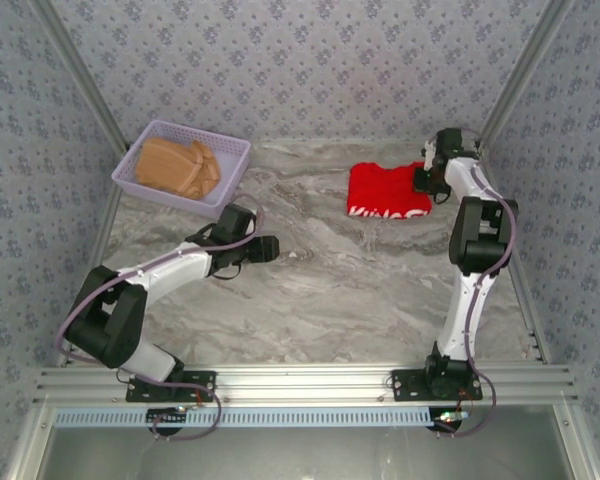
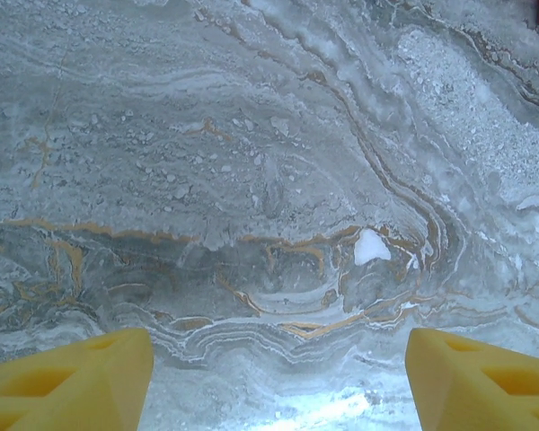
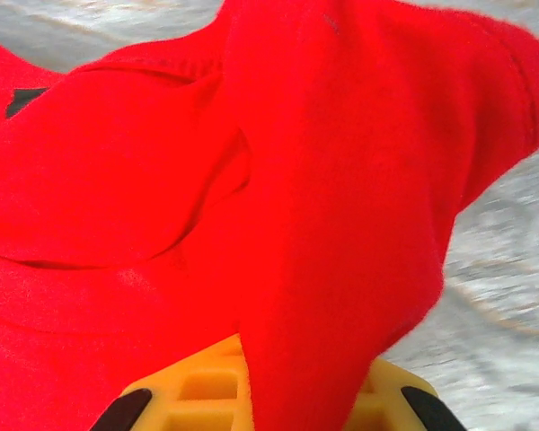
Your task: Fold the inside-out t-shirt
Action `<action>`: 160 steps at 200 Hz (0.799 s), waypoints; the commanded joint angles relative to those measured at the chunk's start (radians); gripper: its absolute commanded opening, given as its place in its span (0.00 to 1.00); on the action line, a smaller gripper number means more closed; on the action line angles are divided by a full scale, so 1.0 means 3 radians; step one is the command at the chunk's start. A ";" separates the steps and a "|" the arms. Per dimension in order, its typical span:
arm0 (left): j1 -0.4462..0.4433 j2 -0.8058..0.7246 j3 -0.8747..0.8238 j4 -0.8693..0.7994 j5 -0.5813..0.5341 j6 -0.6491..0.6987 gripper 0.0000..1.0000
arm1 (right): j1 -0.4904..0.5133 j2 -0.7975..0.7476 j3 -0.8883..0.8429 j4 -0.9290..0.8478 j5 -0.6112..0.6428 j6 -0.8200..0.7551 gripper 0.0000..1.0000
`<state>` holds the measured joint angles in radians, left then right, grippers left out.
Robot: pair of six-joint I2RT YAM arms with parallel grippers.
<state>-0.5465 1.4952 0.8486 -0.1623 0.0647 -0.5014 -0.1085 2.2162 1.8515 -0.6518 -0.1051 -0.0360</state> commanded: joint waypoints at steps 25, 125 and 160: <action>-0.0055 -0.0088 -0.0035 -0.0142 -0.0010 0.0081 0.75 | -0.0077 0.0499 0.0851 -0.0509 0.0476 -0.0576 0.10; 0.0053 -0.0454 -0.0161 -0.0011 -0.0640 0.0273 0.85 | 0.0240 -0.0697 0.0115 -0.0056 0.1031 -0.0020 0.78; 0.0273 -0.0885 -0.0399 0.0157 -0.1071 0.0375 0.98 | 0.0635 -0.1938 -0.1583 0.0752 0.1081 0.0284 0.88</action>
<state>-0.5064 1.3186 0.7746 -0.1623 -0.1265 -0.4236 0.0093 1.8324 1.6005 -0.5896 0.1909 -0.0410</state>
